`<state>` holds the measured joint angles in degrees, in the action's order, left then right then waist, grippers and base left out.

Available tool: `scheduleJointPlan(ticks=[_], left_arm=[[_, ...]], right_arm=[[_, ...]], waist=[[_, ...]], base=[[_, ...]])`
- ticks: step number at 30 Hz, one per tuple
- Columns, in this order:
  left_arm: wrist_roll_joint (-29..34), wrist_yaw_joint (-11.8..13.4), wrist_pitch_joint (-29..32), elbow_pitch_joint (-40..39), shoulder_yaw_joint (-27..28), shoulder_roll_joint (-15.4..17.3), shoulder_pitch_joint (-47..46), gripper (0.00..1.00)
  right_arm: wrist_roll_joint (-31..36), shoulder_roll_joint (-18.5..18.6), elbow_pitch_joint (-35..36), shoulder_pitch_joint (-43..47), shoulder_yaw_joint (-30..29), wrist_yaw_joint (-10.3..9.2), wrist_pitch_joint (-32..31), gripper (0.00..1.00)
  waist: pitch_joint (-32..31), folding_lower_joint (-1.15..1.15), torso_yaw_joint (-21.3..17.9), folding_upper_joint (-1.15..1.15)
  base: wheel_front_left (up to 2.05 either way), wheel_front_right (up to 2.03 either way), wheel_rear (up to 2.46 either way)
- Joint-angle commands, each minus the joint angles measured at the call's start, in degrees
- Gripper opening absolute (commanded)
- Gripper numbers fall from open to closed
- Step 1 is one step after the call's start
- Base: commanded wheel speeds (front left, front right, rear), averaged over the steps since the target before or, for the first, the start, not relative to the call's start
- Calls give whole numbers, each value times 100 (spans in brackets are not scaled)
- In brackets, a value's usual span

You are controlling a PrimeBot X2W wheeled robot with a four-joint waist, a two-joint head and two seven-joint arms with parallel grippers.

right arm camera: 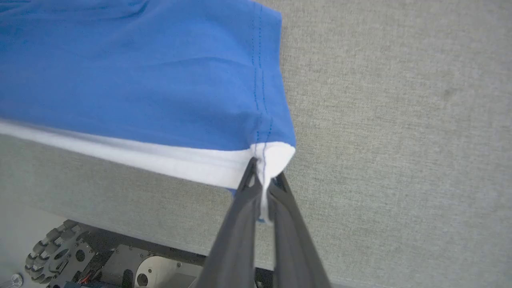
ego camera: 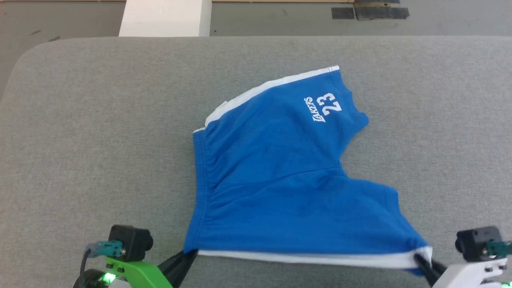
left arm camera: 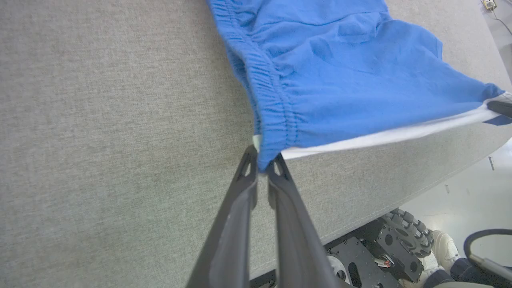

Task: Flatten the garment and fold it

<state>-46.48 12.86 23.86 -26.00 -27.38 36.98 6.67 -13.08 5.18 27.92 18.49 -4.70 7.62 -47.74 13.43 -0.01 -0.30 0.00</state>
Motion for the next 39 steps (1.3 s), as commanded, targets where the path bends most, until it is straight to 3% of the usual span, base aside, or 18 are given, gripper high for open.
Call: scheduleJointPlan(ticks=[1, 7, 13, 18, 28, 39], left_arm=[[28, 44, -26, -91, 20, -2, -62, 0], [215, -52, -26, -159, -45, -232, -748, 0], [260, -240, -35, 271, -3, -531, -1690, 0], [164, -358, -139, 884, 55, -955, -2462, 0], [23, -554, -362, 2245, 128, -1560, -3552, 0], [311, -582, -559, 3058, -112, -1832, -4030, 0]], right_arm=[[99, 37, 127, -117, -41, -13, 8, 0], [226, 457, 277, -1094, 178, -13, 254, 0], [101, 1011, -353, -2651, 613, -13, 500, 0], [40, 1252, -1372, -3986, 927, -13, 674, 0], [2, 1265, -3513, -6042, 1511, -13, 1041, 0], [81, 1321, -5444, -7322, 2124, -13, 1292, 0]], waist=[[-22, 1, 26, 0], [17, 1, 86, 0], [272, 1, 221, 0], [619, 1, 407, 0], [1380, 1, 709, 0], [1800, 1, 871, 0]], base=[[0, 0, 0], [0, 0, 0], [0, 0, 0], [0, 0, 0], [0, 0, 0], [0, 0, 0]])
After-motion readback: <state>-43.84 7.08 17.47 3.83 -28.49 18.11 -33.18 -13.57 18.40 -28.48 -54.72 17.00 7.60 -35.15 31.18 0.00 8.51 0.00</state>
